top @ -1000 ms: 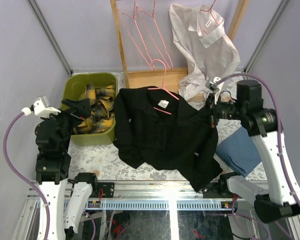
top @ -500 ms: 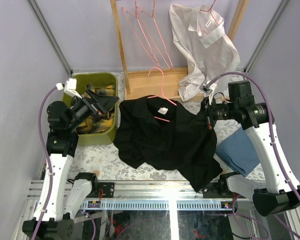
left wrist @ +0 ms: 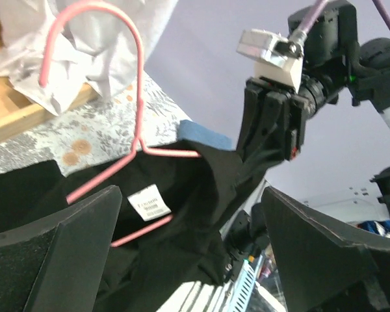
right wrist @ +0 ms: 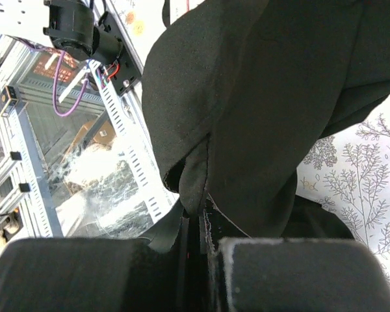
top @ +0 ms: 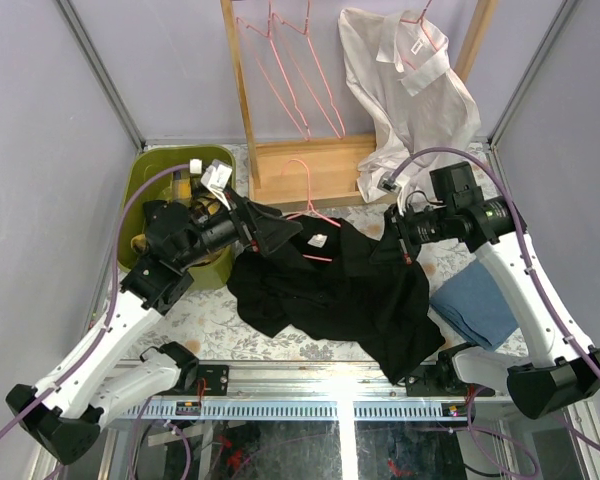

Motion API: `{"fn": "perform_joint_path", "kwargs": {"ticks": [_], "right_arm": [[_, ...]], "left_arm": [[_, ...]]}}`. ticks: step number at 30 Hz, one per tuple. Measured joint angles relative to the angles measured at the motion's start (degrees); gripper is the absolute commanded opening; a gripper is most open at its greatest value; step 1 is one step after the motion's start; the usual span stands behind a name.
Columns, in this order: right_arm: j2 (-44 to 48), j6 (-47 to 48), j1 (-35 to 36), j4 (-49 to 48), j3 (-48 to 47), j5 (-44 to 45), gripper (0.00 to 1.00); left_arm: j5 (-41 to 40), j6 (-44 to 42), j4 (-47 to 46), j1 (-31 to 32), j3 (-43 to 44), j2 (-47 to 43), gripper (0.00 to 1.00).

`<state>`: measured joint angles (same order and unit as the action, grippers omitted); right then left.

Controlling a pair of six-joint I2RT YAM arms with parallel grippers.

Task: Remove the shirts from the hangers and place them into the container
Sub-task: Pick up the hanger from the clothesline, then remove the shirt from the hanger.

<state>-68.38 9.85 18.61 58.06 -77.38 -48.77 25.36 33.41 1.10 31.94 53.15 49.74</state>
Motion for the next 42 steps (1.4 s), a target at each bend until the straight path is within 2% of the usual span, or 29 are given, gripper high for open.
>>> {"fn": "perform_joint_path", "kwargs": {"ticks": [8,13,14,15,16,22,28,34,36,39,41,42], "right_arm": [[-0.26,-0.22,3.58,0.17,0.0,2.14,0.0],[-0.39,-1.27,7.61,0.13,0.0,5.51,0.0],[-0.5,-1.44,8.39,0.09,0.0,6.1,0.0],[-0.63,-1.57,8.98,0.0,0.0,6.34,0.0],[-0.76,-1.77,9.27,-0.13,0.0,6.64,0.0],[-0.81,-2.75,10.47,-1.49,0.0,7.45,0.0],[-0.79,-3.06,10.8,-1.84,0.0,7.63,0.0],[-0.76,-3.23,11.28,-1.84,0.0,7.61,0.0],[-0.74,-3.28,11.39,-1.81,0.0,7.61,0.0],[-0.57,-3.28,11.41,-1.84,0.02,7.61,0.0],[-0.33,-3.26,11.41,-1.86,0.04,7.61,0.0],[-0.24,-3.26,11.41,-1.86,0.07,7.63,0.0]], "left_arm": [[-6.32,-2.45,-2.16,0.81,-0.09,1.4,0.8],[-8.46,-2.75,-7.28,0.92,-4.55,0.59,0.78],[-8.59,-2.75,-7.85,0.98,-5.31,0.66,0.76],[-8.68,-2.73,-8.11,1.03,-6.03,0.83,0.67],[-8.7,-2.69,-8.24,1.07,-6.51,1.09,0.63],[-9.84,-2.05,-9.42,1.09,-8.48,1.55,0.53],[-9.92,-1.7,-10.51,1.11,-8.83,1.86,0.48],[-9.92,0.13,-12.9,1.11,-8.85,3.15,0.38],[-9.92,0.52,-13.35,1.11,-8.85,3.69,0.3],[-9.92,1.16,-13.62,1.14,-8.85,4.42,0.26],[-9.9,1.33,-13.6,1.14,-8.87,4.7,0.18],[-9.86,1.46,-13.6,1.14,-8.87,4.72,0.09]]}}
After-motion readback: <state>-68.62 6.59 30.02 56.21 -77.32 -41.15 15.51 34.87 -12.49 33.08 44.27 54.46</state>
